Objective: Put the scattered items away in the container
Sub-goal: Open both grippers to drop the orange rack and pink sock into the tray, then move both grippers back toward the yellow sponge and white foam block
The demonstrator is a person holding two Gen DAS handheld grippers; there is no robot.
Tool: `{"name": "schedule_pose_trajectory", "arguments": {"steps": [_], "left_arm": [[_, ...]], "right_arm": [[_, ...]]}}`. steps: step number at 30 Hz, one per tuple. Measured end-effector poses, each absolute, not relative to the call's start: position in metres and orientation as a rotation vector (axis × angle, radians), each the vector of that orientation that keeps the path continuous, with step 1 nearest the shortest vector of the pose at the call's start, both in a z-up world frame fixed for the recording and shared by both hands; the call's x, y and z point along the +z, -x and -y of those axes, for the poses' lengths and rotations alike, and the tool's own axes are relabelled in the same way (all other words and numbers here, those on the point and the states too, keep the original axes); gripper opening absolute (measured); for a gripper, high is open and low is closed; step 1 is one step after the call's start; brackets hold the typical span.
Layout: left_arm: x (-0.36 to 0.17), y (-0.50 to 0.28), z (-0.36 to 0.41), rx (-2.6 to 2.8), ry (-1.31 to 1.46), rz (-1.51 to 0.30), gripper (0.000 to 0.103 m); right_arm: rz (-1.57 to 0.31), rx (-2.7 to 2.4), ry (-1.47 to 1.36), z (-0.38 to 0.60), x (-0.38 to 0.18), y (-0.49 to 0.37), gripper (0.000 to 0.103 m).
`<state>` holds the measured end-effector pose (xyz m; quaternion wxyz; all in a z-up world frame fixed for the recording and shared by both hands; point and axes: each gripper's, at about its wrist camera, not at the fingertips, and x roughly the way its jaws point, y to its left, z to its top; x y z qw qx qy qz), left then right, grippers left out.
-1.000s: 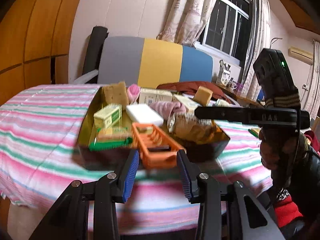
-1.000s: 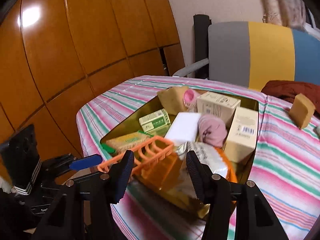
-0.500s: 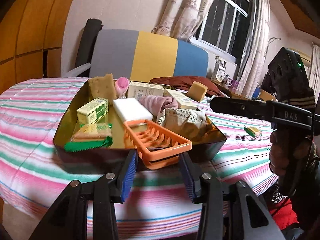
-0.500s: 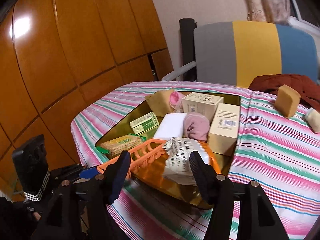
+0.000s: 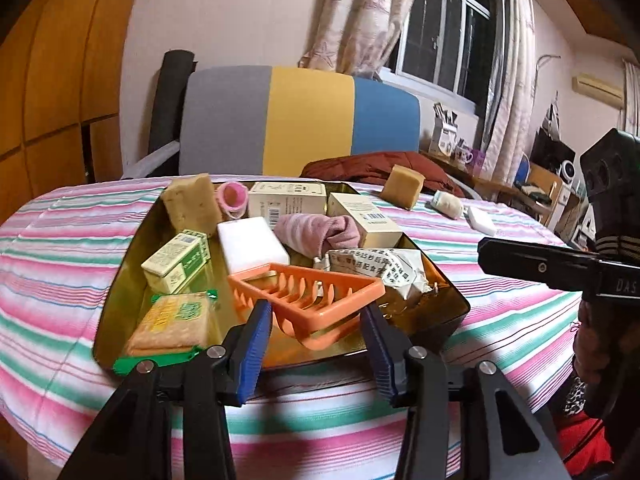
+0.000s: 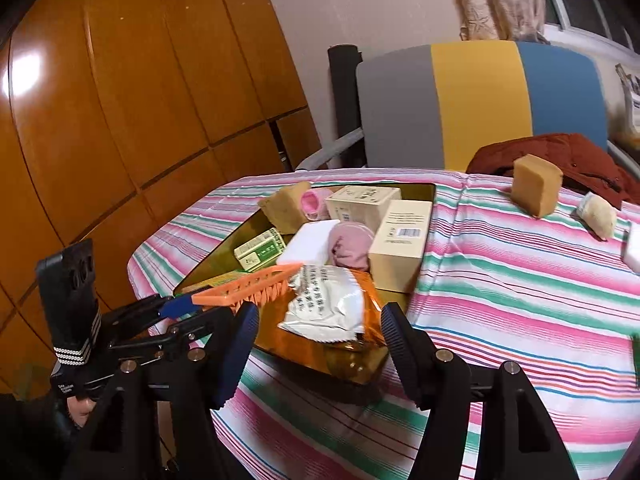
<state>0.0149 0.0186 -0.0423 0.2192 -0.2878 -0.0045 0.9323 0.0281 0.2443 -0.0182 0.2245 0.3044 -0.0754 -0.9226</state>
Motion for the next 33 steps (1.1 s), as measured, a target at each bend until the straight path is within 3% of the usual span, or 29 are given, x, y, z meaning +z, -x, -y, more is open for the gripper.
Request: {"name": "schedule_pose_trajectory", "arguments": {"steps": [13,27,33], "left_arm": [[-0.044,-0.020,-0.018,2.542,0.872,0.063,0.056],[-0.034,0.000,-0.047,2.516,0.967,-0.016,0.066],[-0.021,-0.001,-0.037,2.523,0.903,0.095,0.066]], "right_arm": [[0.333,-2.624,-0.854,-0.290,-0.027,-0.036,0.071],[0.407,-2.648,-0.862,-0.311,-0.036,-0.044,0.076],[0.411,-2.646,-0.865,-0.311,-0.038,-0.046,0.076]]}}
